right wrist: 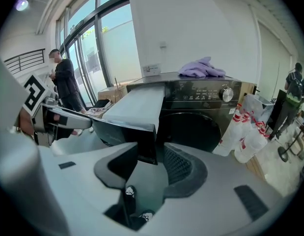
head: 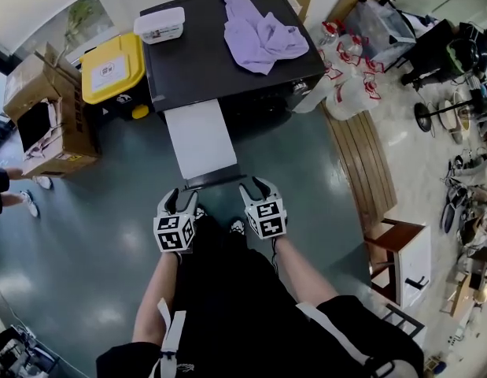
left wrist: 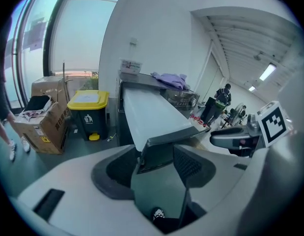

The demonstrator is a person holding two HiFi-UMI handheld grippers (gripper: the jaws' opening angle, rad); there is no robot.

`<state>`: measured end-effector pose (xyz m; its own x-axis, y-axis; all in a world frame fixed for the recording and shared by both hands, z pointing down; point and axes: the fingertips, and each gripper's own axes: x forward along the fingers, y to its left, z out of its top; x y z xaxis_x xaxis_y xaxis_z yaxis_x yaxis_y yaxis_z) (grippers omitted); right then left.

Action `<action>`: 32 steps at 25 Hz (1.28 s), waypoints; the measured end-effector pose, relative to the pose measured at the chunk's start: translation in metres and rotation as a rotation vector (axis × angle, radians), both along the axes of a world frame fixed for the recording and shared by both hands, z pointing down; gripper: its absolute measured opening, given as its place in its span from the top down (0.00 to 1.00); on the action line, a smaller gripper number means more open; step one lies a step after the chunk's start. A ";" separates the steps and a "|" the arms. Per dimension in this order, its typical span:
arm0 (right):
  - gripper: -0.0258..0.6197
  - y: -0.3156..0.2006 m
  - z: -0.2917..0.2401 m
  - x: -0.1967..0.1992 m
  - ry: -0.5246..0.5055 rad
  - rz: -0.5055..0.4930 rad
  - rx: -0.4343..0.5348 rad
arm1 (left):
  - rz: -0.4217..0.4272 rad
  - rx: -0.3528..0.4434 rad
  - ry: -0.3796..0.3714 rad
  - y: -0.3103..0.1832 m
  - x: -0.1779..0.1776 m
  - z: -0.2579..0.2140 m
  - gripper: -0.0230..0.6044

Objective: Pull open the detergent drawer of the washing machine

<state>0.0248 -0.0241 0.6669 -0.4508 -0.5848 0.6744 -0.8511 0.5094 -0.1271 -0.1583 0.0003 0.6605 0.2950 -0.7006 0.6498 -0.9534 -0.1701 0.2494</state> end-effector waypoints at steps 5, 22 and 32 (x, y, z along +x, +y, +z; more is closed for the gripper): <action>0.71 0.005 -0.021 0.014 0.018 0.001 0.025 | 0.009 0.018 0.016 0.004 -0.004 -0.022 0.58; 0.95 0.004 -0.102 -0.012 0.000 -0.068 0.098 | 0.121 0.165 0.249 -0.019 0.051 -0.102 0.93; 0.95 -0.033 -0.199 -0.050 -0.072 -0.073 0.293 | 0.198 0.384 0.215 -0.060 0.056 -0.209 0.93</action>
